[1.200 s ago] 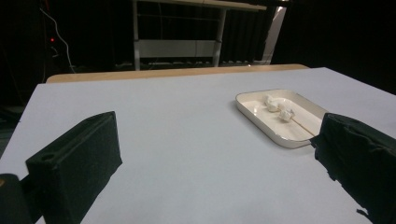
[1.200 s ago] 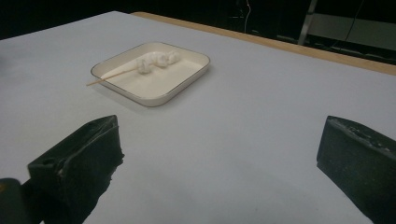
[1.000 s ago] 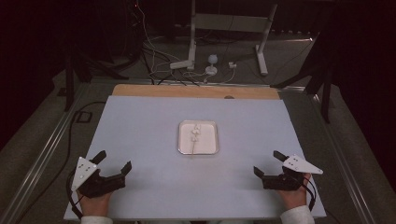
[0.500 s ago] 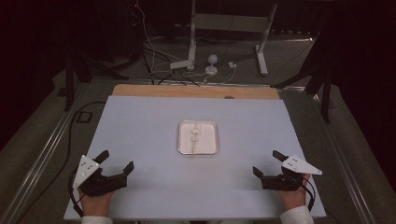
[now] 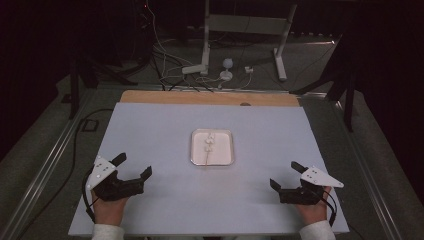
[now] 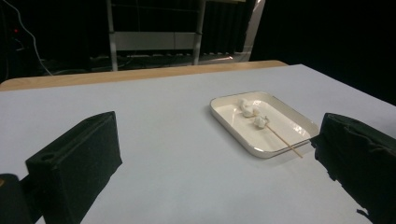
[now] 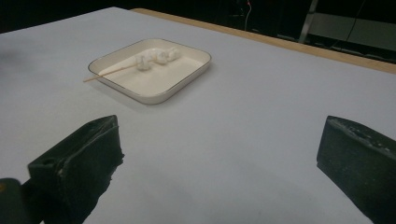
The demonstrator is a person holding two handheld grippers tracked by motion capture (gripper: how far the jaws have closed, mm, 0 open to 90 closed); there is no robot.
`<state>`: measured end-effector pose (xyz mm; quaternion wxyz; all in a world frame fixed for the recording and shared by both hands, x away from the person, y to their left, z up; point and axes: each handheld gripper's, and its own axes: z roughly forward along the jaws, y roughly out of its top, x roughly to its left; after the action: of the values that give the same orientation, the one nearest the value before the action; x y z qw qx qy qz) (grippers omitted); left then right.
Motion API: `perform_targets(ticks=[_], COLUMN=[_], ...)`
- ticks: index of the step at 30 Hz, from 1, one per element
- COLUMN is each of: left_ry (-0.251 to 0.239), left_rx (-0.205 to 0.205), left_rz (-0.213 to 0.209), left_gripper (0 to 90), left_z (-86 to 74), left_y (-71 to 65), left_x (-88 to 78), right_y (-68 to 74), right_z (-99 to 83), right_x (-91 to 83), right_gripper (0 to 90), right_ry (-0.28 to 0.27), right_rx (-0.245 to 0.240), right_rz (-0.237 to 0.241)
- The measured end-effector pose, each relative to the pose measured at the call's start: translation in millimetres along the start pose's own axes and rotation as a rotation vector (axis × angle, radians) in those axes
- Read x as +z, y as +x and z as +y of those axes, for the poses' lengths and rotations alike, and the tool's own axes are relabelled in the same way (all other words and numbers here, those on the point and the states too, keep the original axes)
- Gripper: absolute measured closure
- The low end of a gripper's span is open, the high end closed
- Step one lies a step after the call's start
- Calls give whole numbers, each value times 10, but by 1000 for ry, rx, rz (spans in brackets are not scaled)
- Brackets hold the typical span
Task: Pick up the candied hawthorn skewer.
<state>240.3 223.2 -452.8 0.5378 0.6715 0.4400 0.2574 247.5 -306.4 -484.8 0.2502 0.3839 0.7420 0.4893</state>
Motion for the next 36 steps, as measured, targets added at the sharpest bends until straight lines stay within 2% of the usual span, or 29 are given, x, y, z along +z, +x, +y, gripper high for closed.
perform_targets(ticks=[7, 17, 36], left_ry=[17, 34, 72], left_rx=[14, 5, 17], left_rz=[-20, -52, -90], left_gripper=[9, 9, 23], left_z=[70, 86, 186], left_y=[-62, -142, -300], left_x=[147, 416, 789], right_y=[-2, 2, 2], right_z=[-2, -3, -6], right_x=[3, 12, 19], right_gripper=[0, 0, 0], right_ry=[2, 6, 9], right_rx=[-1, 0, -1], right_rz=[1, 4, 7])
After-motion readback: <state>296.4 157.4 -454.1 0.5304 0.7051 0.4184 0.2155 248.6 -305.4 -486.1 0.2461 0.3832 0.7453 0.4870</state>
